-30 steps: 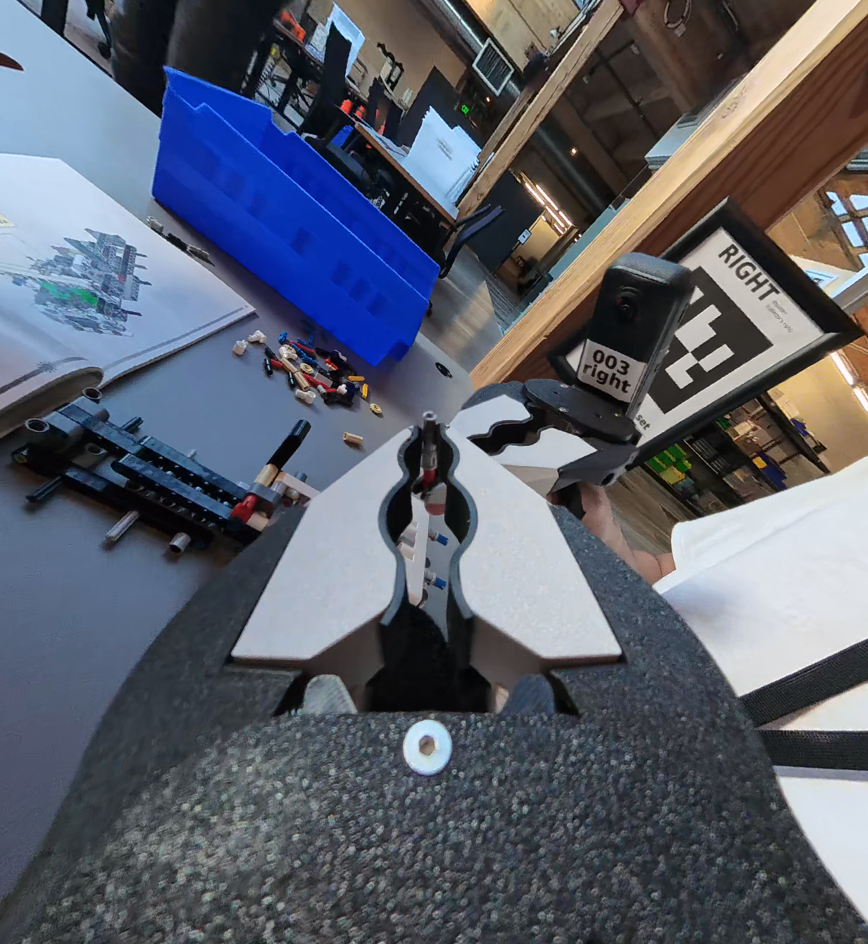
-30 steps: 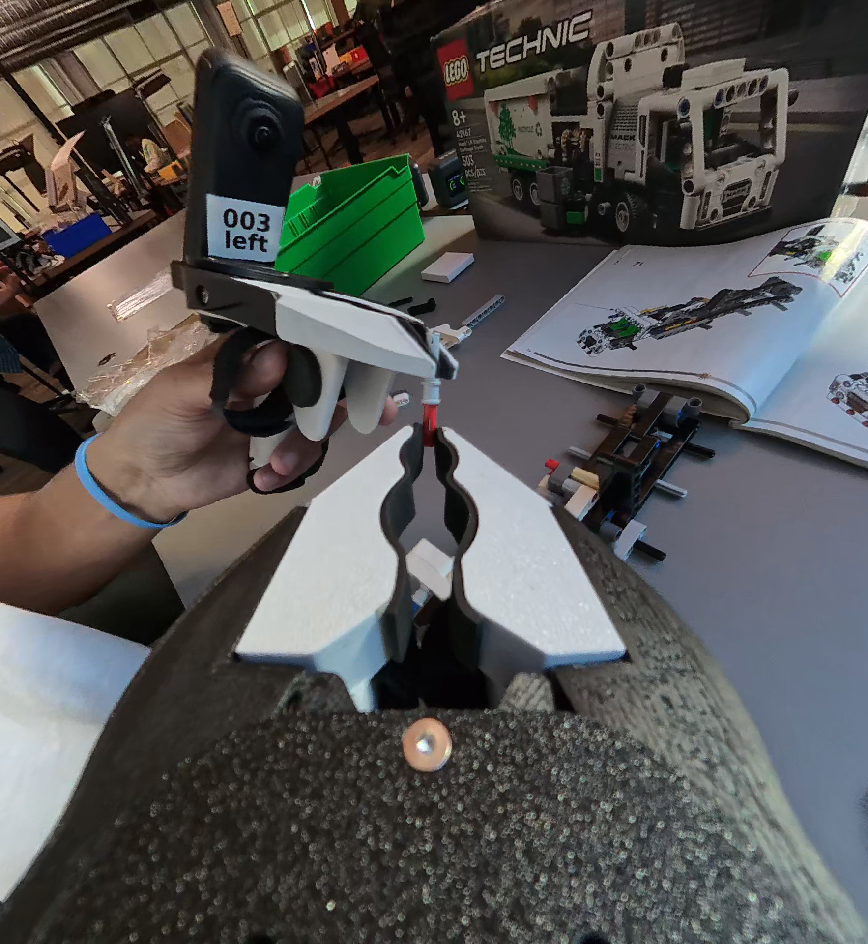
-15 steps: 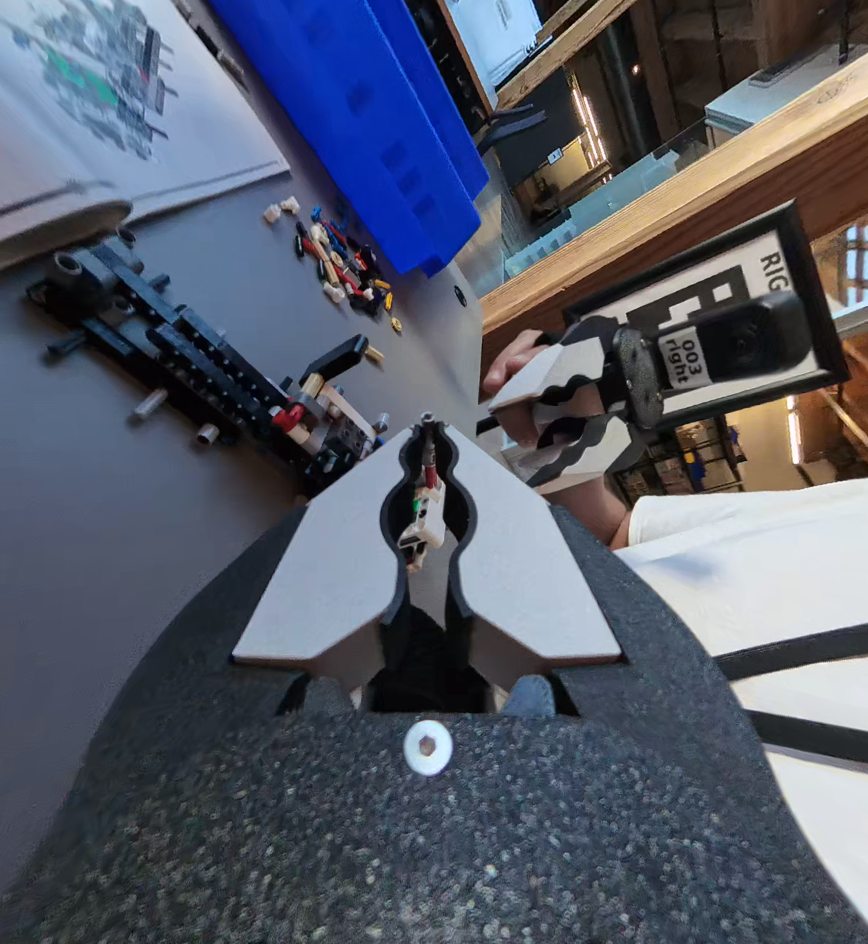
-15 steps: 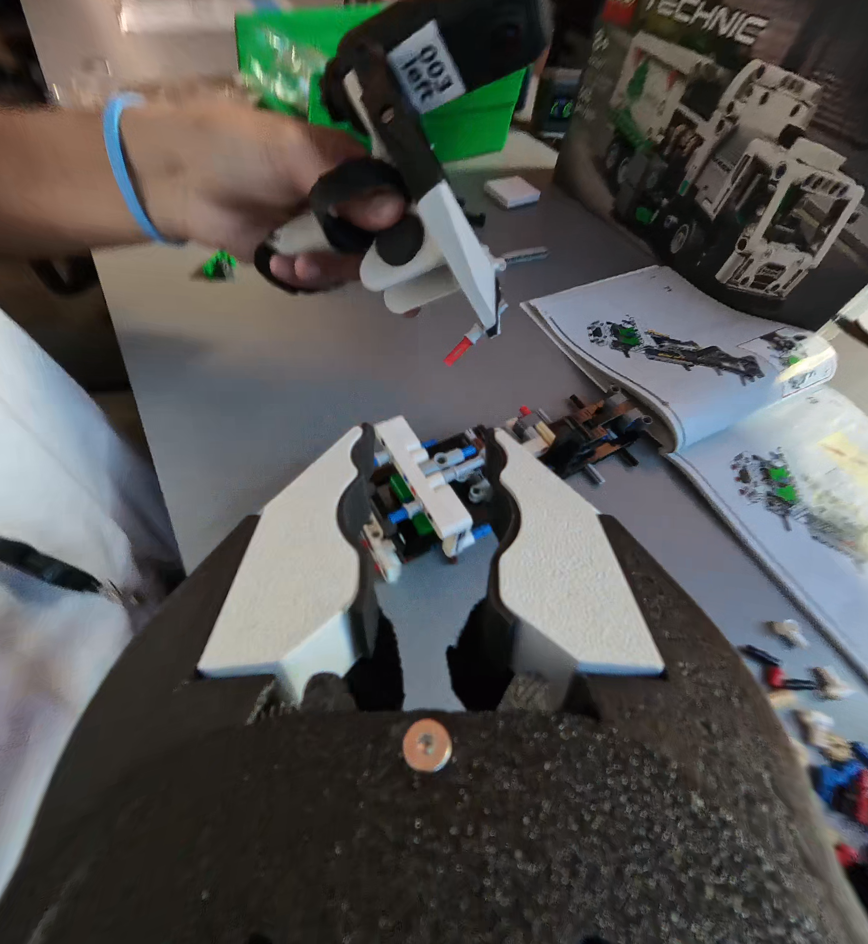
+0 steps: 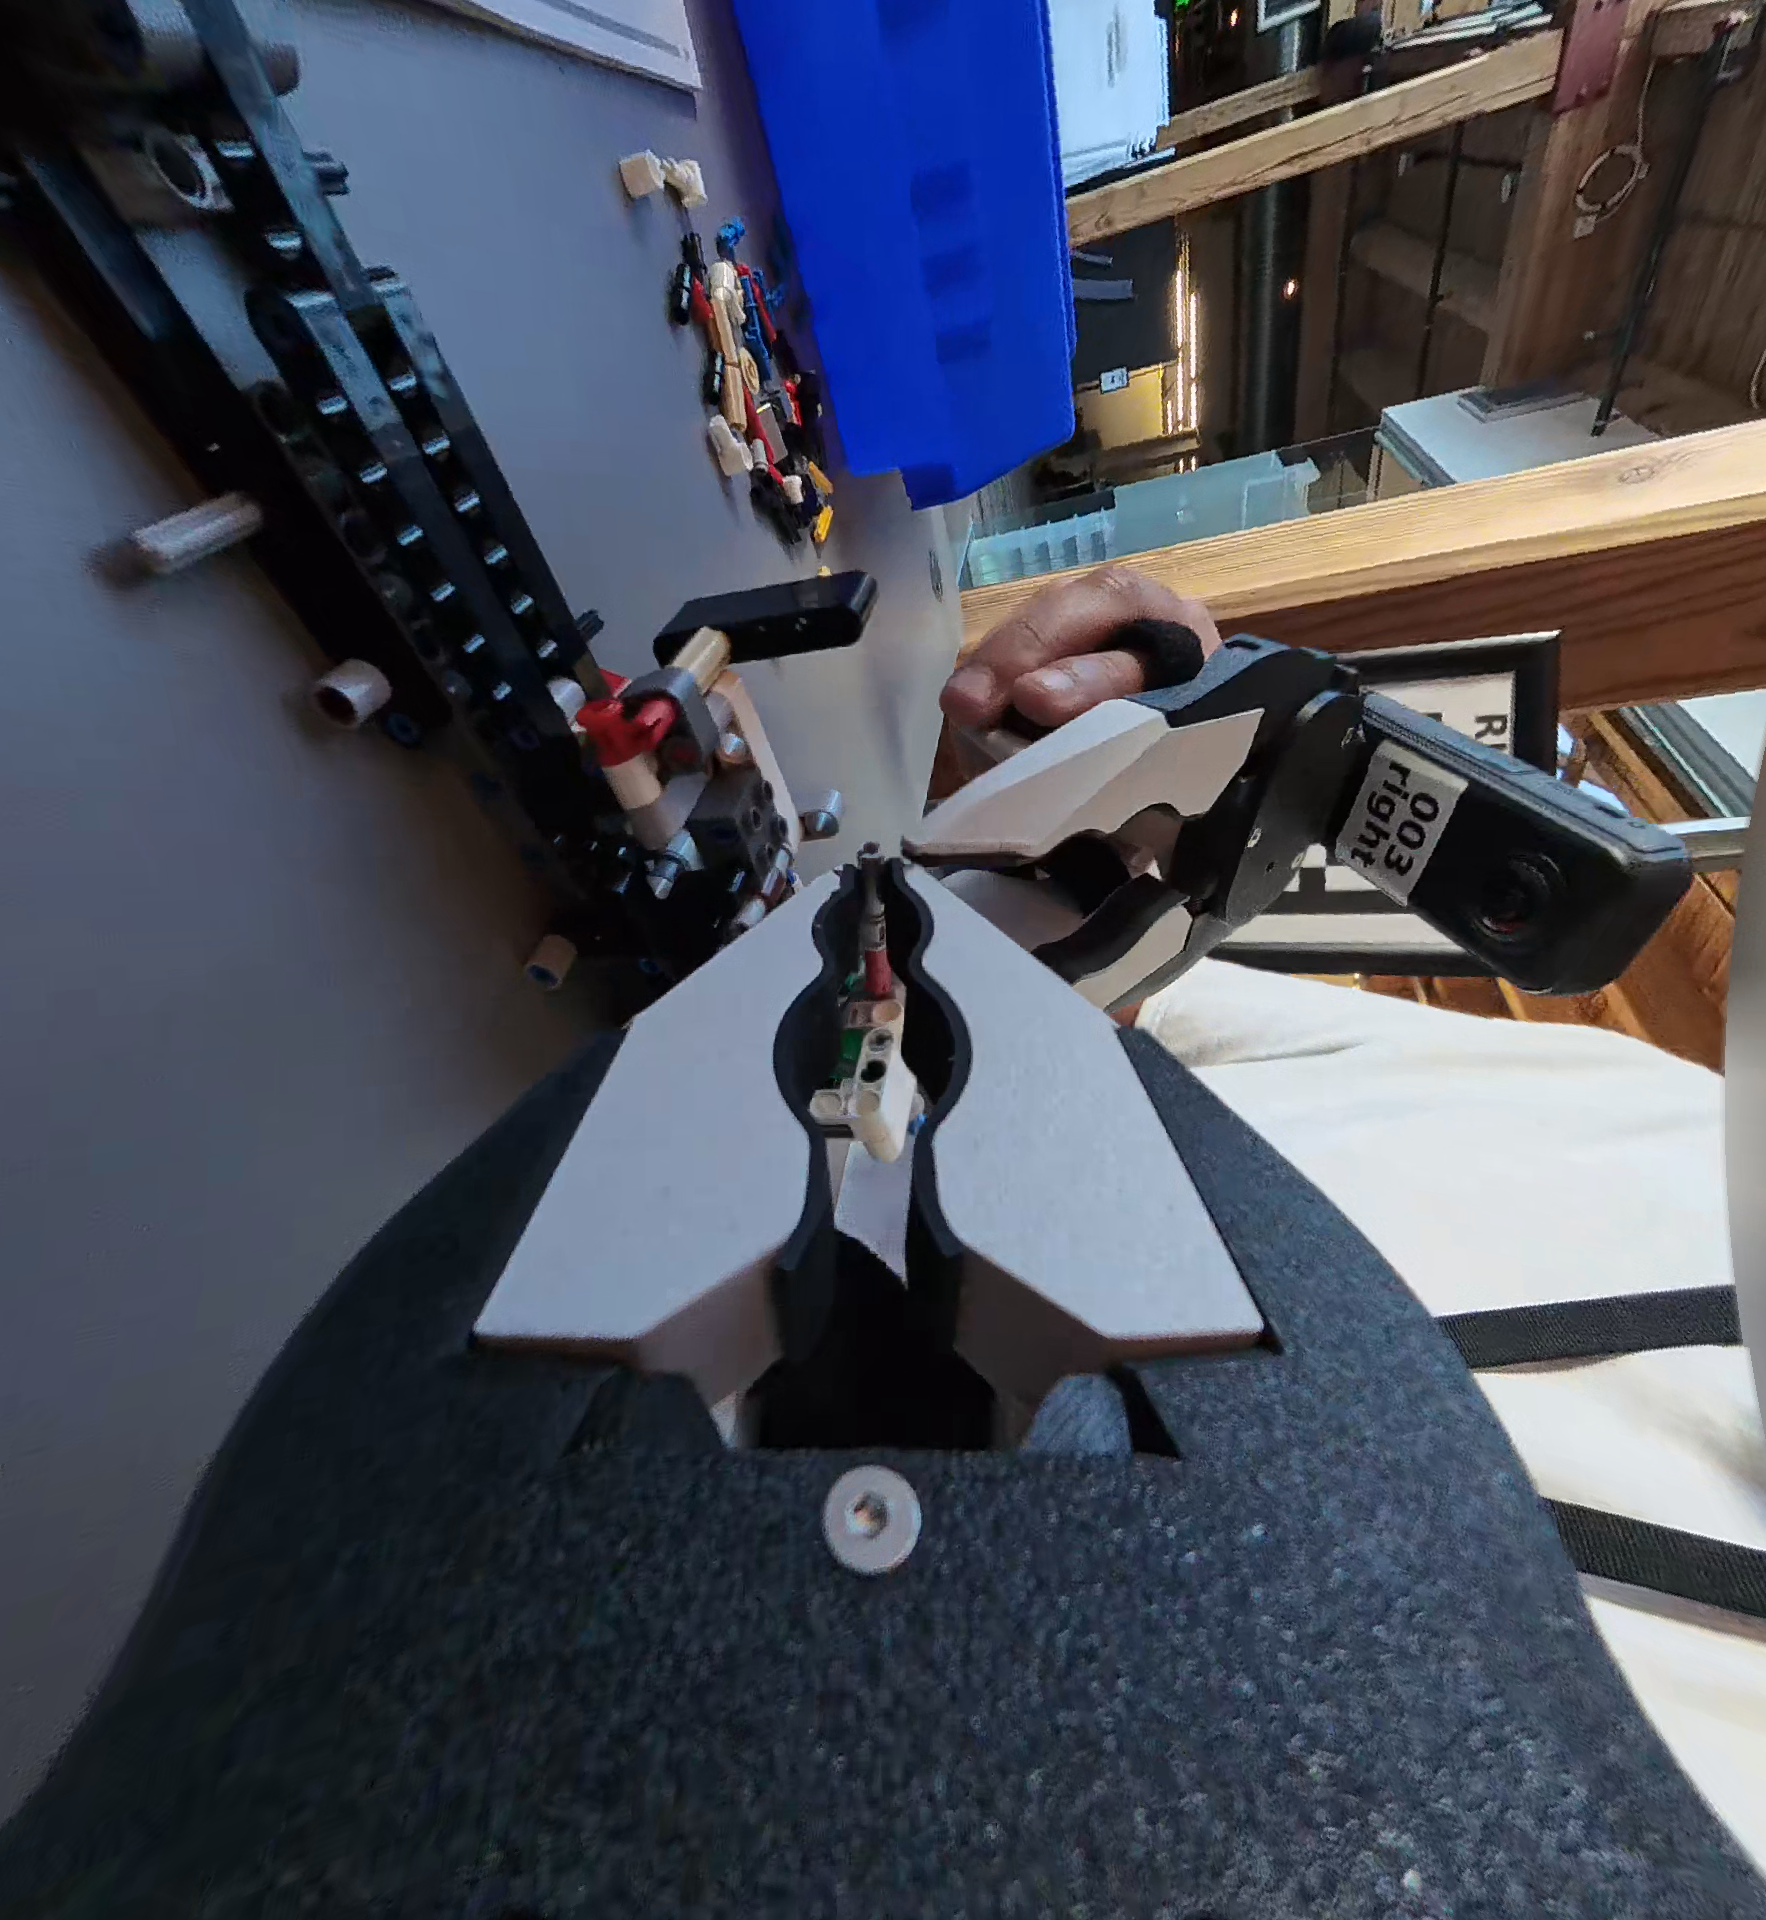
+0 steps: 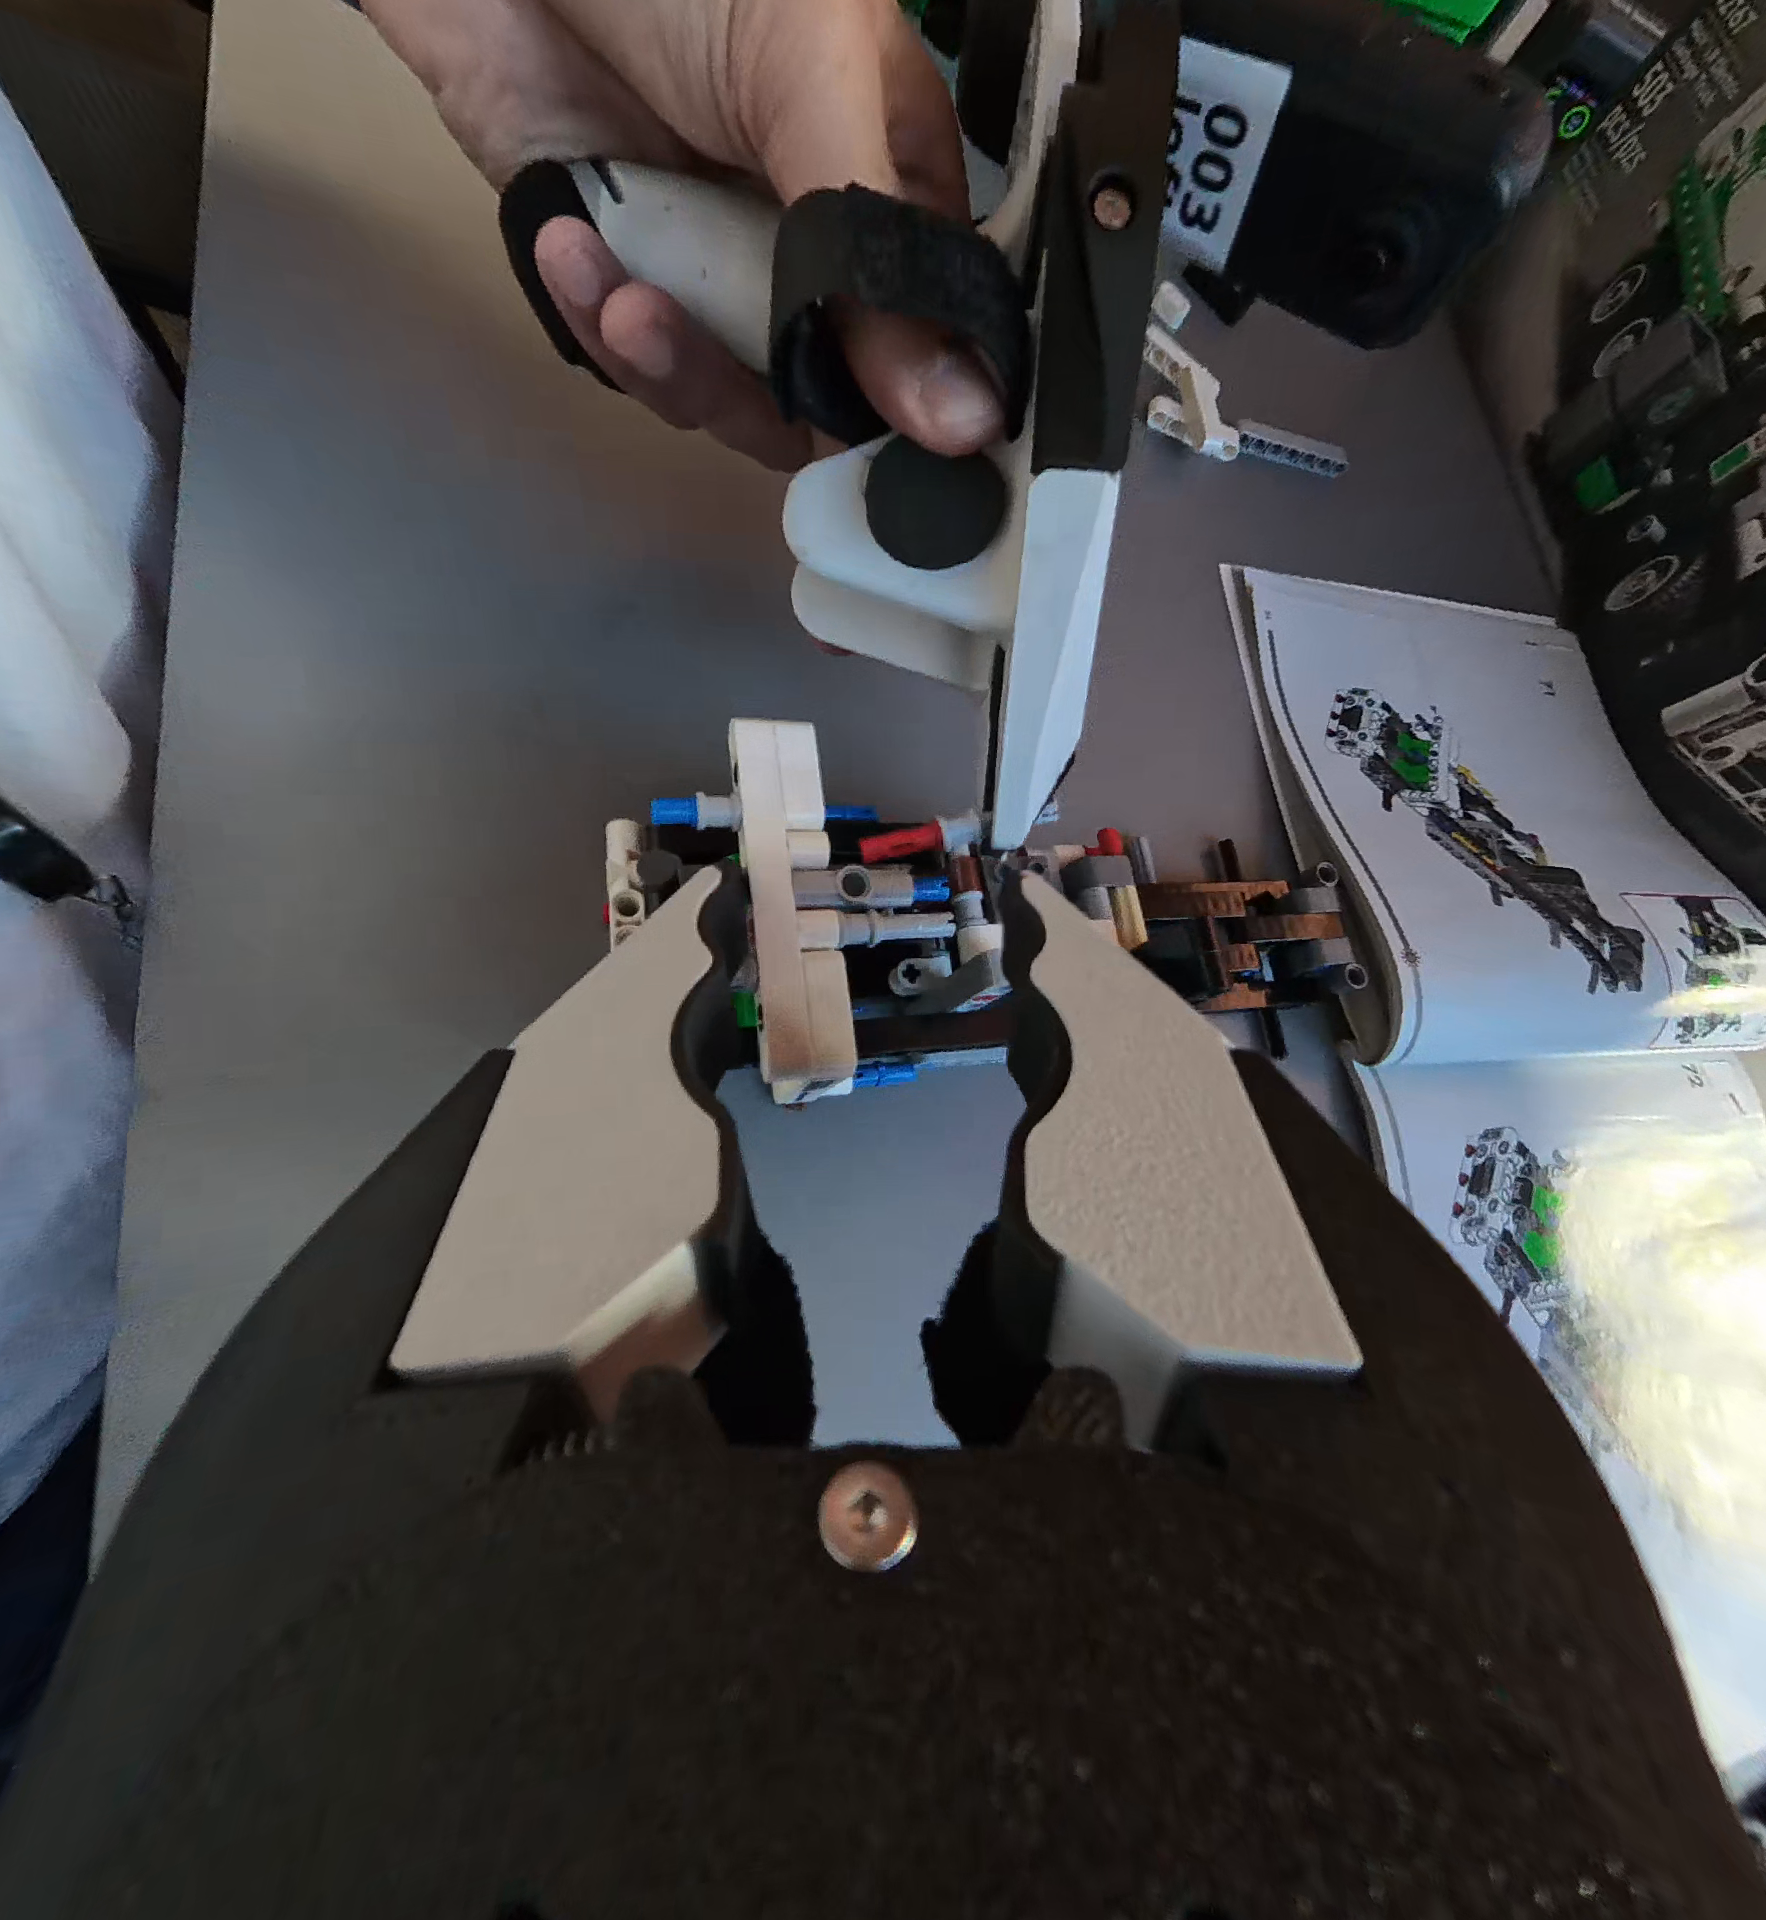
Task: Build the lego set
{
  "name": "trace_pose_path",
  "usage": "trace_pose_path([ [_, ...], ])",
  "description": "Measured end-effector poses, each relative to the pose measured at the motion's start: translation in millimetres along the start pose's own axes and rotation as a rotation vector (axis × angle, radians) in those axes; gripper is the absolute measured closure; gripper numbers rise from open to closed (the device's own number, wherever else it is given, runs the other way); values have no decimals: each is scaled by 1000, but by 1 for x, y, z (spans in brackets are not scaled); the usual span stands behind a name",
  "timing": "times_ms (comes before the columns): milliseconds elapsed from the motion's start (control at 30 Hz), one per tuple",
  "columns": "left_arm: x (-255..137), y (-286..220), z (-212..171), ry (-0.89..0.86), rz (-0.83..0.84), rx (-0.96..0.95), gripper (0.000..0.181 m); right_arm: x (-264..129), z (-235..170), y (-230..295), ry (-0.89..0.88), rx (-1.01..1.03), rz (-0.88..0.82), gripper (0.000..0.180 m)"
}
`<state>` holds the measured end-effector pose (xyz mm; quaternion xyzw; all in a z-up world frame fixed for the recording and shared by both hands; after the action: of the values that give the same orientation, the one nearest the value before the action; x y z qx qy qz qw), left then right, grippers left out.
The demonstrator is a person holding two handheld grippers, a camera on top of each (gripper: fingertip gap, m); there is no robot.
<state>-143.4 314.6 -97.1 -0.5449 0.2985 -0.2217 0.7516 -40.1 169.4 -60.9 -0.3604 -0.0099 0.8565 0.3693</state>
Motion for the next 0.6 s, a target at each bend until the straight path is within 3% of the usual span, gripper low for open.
trace_pose_path([
  [33,1,1,0,2,2,-13,180,0,0,0,-15,-8,-2,132],
  [600,5,15,4,136,-114,-139,180,2,-4,-4,-82,-85,16,125],
])
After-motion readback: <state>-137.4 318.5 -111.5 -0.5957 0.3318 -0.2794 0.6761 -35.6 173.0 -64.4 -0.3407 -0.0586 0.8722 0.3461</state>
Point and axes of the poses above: each gripper's, where its closed fingertips meet, x out along the fingers, z out of its top, y = z × x across the jaws, the point moved 10 cm from there along -x, back along the fingers
